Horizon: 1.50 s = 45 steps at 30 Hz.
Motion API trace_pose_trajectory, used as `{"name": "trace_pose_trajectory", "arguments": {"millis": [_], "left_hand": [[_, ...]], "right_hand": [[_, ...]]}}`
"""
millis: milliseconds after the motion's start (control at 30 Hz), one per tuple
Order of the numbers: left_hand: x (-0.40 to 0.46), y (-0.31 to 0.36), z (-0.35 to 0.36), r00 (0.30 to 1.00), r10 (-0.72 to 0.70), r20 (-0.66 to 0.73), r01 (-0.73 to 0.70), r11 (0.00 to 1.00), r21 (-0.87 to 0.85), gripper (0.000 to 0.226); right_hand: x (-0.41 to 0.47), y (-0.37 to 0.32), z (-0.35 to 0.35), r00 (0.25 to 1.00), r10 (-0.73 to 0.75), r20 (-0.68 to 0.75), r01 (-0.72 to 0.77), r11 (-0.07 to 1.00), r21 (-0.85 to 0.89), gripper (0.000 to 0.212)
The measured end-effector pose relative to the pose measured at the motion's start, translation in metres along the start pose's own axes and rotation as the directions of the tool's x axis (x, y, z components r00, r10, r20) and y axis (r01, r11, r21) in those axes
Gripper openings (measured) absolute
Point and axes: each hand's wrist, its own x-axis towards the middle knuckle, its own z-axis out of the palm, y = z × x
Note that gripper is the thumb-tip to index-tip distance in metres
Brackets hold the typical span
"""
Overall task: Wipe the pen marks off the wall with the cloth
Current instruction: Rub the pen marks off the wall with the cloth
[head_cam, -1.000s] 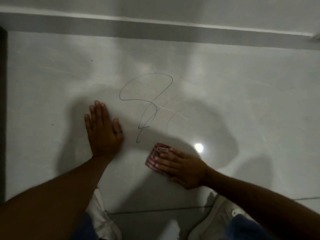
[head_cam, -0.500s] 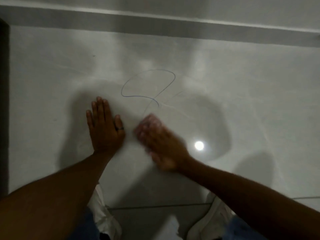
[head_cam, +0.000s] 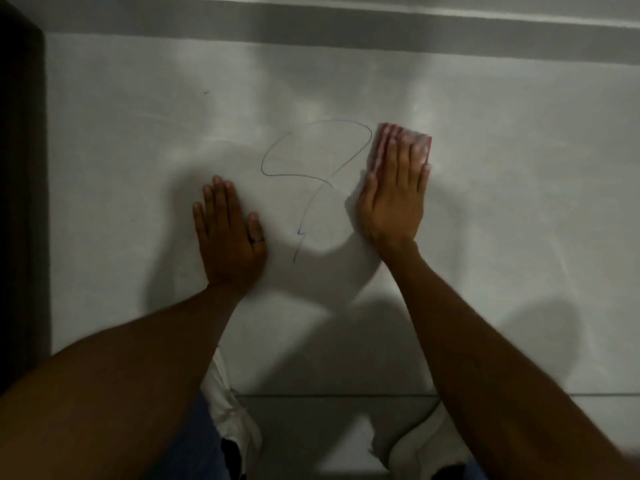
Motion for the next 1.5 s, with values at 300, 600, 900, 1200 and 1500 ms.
{"name": "trace_pose_trajectory", "arguments": {"millis": [300, 600, 900, 1200, 1500], "left_hand": [[0.000, -0.001, 0.003, 1.000, 0.008, -0.004, -0.008, 1.000, 0.006, 0.064], [0.001, 0.001, -0.002, 1.000, -0.001, 0.020, 0.002, 1.000, -0.002, 0.064], [0.001, 0.003, -0.004, 1.000, -0.005, -0.009, 0.005, 1.000, 0.004, 0.062], [0.002, 0.003, -0.004, 1.000, -0.007, -0.005, 0.007, 1.000, -0.003, 0.063], [0.000, 0.005, -0.005, 0.999, 0.012, -0.036, -0.010, 0.998, 0.062, 0.059]], "right_hand": [[-0.158, -0.031, 0.029, 0.586, -0.762, 0.275, 0.761, 0.635, 0.135, 0.069], [-0.002, -0.015, 0.000, 0.820, -0.555, 0.139, 0.562, 0.827, -0.021, 0.064], [0.051, -0.079, -0.005, 0.982, -0.163, 0.093, 0.163, 0.987, 0.001, 0.071], [0.049, -0.081, -0.004, 0.991, -0.114, 0.067, 0.115, 0.993, -0.014, 0.070], [-0.009, -0.124, 0.022, 0.810, -0.550, 0.202, 0.550, 0.833, 0.061, 0.066]]}}
